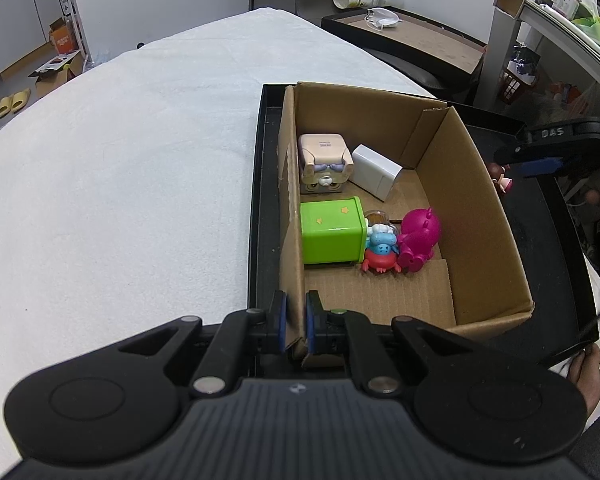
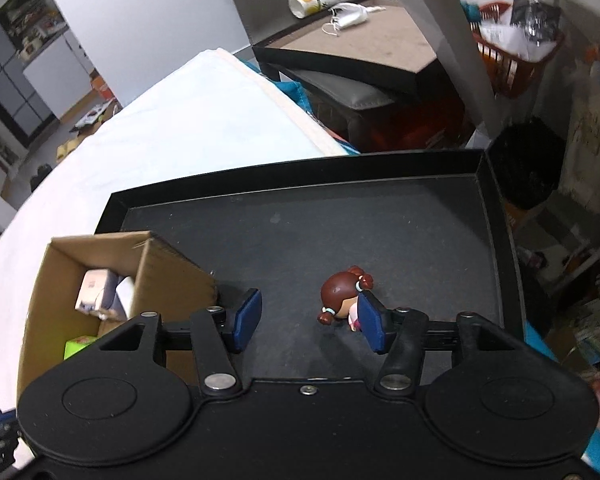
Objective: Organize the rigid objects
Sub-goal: 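Grasp the brown-haired doll figure with the right gripper, then carry the brown-haired doll figure over the box with the right gripper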
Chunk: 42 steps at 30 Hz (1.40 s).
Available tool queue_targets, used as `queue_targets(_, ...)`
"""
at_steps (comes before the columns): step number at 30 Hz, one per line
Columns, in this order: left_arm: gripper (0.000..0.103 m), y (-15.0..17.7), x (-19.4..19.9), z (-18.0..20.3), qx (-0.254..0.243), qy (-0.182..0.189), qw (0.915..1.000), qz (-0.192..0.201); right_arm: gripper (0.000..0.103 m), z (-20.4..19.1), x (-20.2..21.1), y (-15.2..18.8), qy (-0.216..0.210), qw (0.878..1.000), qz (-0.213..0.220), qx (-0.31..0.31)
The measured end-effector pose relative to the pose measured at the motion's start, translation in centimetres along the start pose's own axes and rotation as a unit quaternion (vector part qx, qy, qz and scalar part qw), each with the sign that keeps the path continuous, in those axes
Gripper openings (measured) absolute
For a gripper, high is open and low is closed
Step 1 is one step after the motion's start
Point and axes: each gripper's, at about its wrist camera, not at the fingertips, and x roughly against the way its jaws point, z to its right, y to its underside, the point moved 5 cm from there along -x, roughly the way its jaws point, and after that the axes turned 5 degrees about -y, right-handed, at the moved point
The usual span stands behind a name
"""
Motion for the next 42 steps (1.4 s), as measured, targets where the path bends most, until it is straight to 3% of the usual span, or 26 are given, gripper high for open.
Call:
queue_targets(8, 0.009, 0.1, 0.0, 0.0, 0.0, 0.001, 1.0, 0.001, 0.057, 1.5, -2.1, 0.5, 0.014, 0.999, 0.001, -0.029)
queue_targets(19, 0.009, 0.1, 0.0, -0.1, 0.001, 0.003, 1.0, 0.001, 0.058, 1.2, -3.7, 0.9, 0.058, 0.998, 0.011, 0.009)
queue_targets(20, 0.009, 0.1, 0.0, -0.1, 0.001, 0.003, 1.0, 0.001, 0.057, 1.2, -3.8, 1.0, 0.062, 0.998, 0.011, 0.015)
queue_targets(22, 0.009, 0.1, 0.0, 0.0, 0.001, 0.003, 1.0, 0.001, 0.044, 1.2, -3.8, 1.1, 0.078, 0.997, 0.009, 0.022)
queue_targets(24, 0.009, 0.1, 0.0, -0.1, 0.001, 0.003, 1.0, 0.001, 0.043, 1.2, -3.6, 1.1, 0.086, 0.996, 0.004, 0.025)
queue_targets(42, 0.009, 0.1, -0.1, 0.1, 0.0, -0.002, 1.0, 0.0, 0.043, -3.6, 1.4, -0.1, 0.058, 0.994, 0.039, 0.079)
